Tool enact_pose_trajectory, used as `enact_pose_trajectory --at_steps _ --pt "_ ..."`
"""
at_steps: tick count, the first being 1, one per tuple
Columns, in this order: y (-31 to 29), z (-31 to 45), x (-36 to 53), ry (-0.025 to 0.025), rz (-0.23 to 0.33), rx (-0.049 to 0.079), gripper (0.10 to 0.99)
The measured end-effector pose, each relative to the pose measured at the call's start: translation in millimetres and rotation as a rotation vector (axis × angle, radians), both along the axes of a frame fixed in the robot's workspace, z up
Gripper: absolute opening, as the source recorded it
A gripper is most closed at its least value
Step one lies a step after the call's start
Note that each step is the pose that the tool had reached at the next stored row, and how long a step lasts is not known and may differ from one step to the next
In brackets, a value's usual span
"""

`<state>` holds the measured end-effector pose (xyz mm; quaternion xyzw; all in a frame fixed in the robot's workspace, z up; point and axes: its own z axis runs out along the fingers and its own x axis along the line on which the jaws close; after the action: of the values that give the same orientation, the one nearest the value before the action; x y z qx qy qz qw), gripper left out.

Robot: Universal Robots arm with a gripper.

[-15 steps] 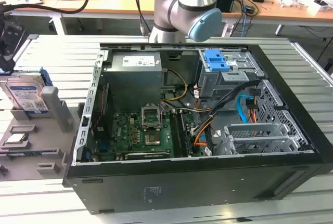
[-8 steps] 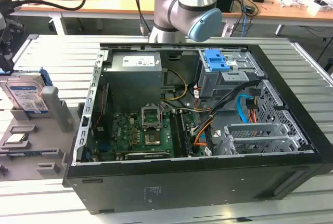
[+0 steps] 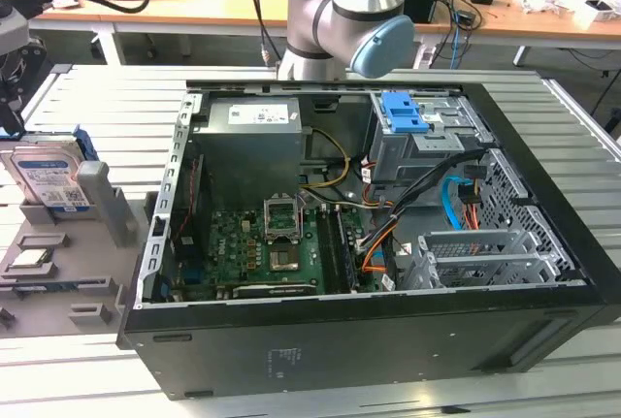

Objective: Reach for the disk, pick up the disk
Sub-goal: 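Pick up the disk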

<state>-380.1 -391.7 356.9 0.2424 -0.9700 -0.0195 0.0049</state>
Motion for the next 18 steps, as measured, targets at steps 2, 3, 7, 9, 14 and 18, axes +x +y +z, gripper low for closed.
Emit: enact_pose_trajectory --at_steps 2,3,7,9,14,18 --pt "0.0 0.0 0.0 0.0 0.04 0.0 0.106" --pt "0.0 0.0 0.0 -0.0001 0.062 0.0 0.106" --pt "0.0 0.0 0.0 0.0 0.16 0.0 0.106" --pt "0.0 0.0 0.0 0.0 0.196 0.0 0.106" --pt "0.0 0.0 0.0 0.0 0.301 0.0 0.106" --pt "0.0 0.0 0.0 0.0 0.4 0.0 0.106"
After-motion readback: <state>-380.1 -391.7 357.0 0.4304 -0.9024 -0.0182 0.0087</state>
